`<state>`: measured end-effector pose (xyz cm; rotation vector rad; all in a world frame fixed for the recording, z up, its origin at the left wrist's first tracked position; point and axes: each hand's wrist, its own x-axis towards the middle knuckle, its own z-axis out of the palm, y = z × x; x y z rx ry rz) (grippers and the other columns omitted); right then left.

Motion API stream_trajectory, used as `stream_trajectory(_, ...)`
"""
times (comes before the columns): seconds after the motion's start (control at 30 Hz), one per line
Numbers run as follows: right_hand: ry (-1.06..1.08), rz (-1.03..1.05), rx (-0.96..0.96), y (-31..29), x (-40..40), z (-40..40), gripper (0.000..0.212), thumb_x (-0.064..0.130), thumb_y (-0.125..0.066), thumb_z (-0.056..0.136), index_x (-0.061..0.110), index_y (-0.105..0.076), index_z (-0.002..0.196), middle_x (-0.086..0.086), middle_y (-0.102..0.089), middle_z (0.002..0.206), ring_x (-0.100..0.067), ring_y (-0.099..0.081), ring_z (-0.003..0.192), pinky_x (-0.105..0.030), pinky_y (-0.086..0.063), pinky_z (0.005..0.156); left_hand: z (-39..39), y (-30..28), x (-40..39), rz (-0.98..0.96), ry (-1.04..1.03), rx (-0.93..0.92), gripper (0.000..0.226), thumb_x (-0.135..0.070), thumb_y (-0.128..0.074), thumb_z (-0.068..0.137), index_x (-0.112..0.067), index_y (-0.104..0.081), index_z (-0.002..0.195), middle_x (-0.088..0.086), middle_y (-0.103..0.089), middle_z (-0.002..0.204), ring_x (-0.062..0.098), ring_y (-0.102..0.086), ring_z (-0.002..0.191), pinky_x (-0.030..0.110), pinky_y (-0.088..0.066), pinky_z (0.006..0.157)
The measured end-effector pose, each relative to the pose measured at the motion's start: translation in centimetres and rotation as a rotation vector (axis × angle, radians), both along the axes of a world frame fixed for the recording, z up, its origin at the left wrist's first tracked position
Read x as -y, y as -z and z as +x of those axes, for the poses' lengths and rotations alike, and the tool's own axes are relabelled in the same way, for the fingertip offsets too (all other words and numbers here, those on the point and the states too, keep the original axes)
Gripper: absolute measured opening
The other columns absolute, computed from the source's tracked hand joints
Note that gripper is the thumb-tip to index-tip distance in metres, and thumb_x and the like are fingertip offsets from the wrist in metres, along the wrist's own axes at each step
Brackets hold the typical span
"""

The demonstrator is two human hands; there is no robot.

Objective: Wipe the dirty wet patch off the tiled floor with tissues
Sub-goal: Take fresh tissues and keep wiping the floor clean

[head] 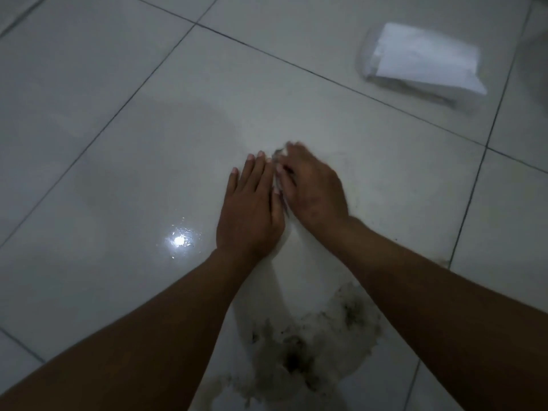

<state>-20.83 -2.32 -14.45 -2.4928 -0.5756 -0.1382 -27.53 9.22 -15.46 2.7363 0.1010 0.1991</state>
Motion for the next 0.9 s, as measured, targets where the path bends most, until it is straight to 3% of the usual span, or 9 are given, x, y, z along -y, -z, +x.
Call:
stream_trajectory(0.17,-0.066,0.014,0.089,0.0,2.3,-1.1,0.026,0.019,-0.054,0.097,0.014,-0.067,0.118,-0.007,-0.064,0.128,-0.021,-0.058,0.123,-0.035,-0.050,0.099,-0.2,-0.6,-0.9,-0.136,-0.038,0.030,0.056,-0.027,-0.031,0.100,-0.004,-0.033,0.151,0.011,-0.027,0.159,0.019,-0.016,0.150,0.034,-0.011,0.123)
stream_trajectory(0.33,0.186,0.053,-0.060,0.7,-1.5,3.1,0.033,0.015,-0.047,0.098,0.015,-0.062,0.127,-0.008,-0.050,0.145,-0.022,-0.042,0.138,-0.033,-0.035,0.112,-1.9,-0.7,-4.0,0.045,-0.136,-0.060,0.063,-0.036,-0.028,0.100,-0.006,-0.020,0.155,0.011,-0.015,0.163,0.023,-0.005,0.152,0.046,-0.006,0.124)
stream_trajectory(0.5,-0.121,-0.014,-0.010,0.8,-4.8,1.5,0.034,0.010,-0.049,0.094,0.009,-0.066,0.124,-0.013,-0.054,0.141,-0.028,-0.046,0.134,-0.038,-0.041,0.109,-2.0,-0.4,-4.4,0.063,-0.170,-0.056,0.060,-0.033,-0.026,0.101,-0.004,-0.022,0.154,0.013,-0.017,0.162,0.024,-0.008,0.152,0.044,-0.006,0.123)
stream_trajectory(0.67,-0.411,-0.050,0.030,-0.3,-0.2,-4.4,0.038,0.014,-0.045,0.094,0.009,-0.065,0.126,-0.008,-0.057,0.138,-0.021,-0.048,0.133,-0.033,-0.040,0.110,-2.7,-0.2,-4.5,0.039,-0.129,-0.067,0.059,-0.029,-0.027,0.101,-0.004,-0.021,0.154,0.012,-0.015,0.162,0.022,-0.007,0.152,0.042,-0.006,0.124)
stream_trajectory(0.77,-0.295,-0.066,0.081,0.0,1.3,-3.9,0.035,0.009,-0.049,0.092,0.009,-0.067,0.122,-0.011,-0.059,0.136,-0.024,-0.051,0.130,-0.037,-0.043,0.108,-3.5,-0.5,-4.0,0.023,-0.118,-0.083,0.060,-0.030,-0.026,0.101,-0.006,-0.019,0.155,0.010,-0.013,0.163,0.019,-0.004,0.152,0.040,-0.003,0.124)
stream_trajectory(0.9,-0.075,-0.067,-0.034,-0.2,-0.6,-2.9,0.035,0.007,-0.048,0.094,0.007,-0.065,0.125,-0.011,-0.054,0.140,-0.027,-0.047,0.134,-0.035,-0.038,0.110,-5.1,-0.7,-3.3,0.018,-0.105,-0.101,0.060,-0.030,-0.025,0.101,-0.007,-0.016,0.155,0.009,-0.011,0.164,0.019,-0.002,0.152,0.040,-0.002,0.124)
